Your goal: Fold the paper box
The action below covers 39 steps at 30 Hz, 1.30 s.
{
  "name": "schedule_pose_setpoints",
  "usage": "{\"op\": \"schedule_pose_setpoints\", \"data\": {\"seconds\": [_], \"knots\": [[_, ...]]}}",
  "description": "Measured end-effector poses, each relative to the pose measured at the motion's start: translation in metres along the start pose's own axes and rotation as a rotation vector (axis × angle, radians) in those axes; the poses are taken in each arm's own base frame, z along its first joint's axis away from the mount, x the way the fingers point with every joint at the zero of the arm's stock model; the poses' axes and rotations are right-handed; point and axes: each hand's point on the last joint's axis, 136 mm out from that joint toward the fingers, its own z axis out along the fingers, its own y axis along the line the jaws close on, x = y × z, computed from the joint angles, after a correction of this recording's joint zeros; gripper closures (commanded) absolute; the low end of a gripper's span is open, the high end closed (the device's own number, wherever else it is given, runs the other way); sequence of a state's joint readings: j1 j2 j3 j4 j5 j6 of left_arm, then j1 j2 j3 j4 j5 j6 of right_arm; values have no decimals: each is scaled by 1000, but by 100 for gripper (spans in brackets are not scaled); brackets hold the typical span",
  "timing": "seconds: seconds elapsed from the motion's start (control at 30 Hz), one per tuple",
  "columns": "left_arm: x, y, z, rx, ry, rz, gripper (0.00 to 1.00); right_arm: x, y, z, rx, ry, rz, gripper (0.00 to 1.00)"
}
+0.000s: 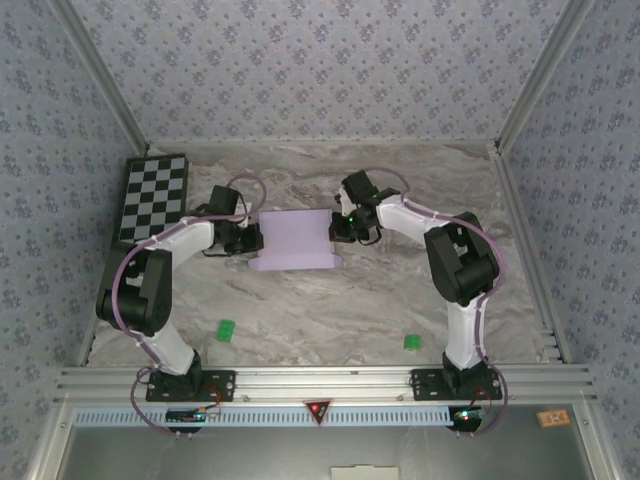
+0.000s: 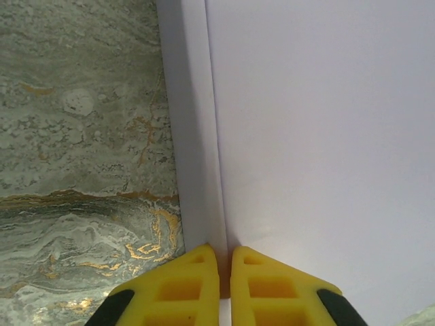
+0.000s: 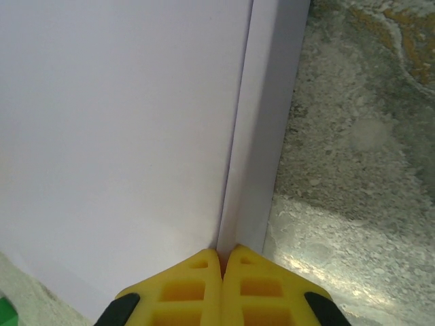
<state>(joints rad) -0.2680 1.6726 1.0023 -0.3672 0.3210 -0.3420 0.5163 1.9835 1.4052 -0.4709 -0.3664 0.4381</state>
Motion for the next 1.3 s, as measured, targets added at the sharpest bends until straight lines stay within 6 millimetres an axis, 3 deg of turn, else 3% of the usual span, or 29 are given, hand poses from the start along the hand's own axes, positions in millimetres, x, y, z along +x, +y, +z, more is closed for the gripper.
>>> {"op": "schedule_pose_setpoints", "data": {"seconds": [0.03, 0.2, 0.33, 0.43, 0.57, 0.77, 0.97, 1.1, 1.3], "knots": [[1, -2, 0, -1, -1, 2, 91, 1, -1, -2, 10, 0, 0, 100], [25, -10, -3, 15, 26, 2, 73, 20, -8, -11, 60, 35, 26, 78], [30, -10, -5, 31, 48, -21, 57, 32, -10, -15, 65, 65, 29, 68], [26, -4, -9, 46, 50, -54, 47, 30, -8, -19, 50, 60, 24, 59], [6, -4, -22, 61, 22, -71, 42, 18, -8, -30, 36, 40, 27, 56], [-28, -14, -26, 88, -20, -39, 40, -13, -6, -46, 17, -21, 32, 54], [-17, -1, 7, 76, 73, -76, 41, -31, -13, -23, 6, 1, 45, 54], [-14, -2, 17, 103, 106, -91, 50, -29, -22, 4, 7, 52, 66, 58], [-18, -13, 20, 127, 102, -67, 67, -36, -16, 7, -24, 43, 59, 75]]}}
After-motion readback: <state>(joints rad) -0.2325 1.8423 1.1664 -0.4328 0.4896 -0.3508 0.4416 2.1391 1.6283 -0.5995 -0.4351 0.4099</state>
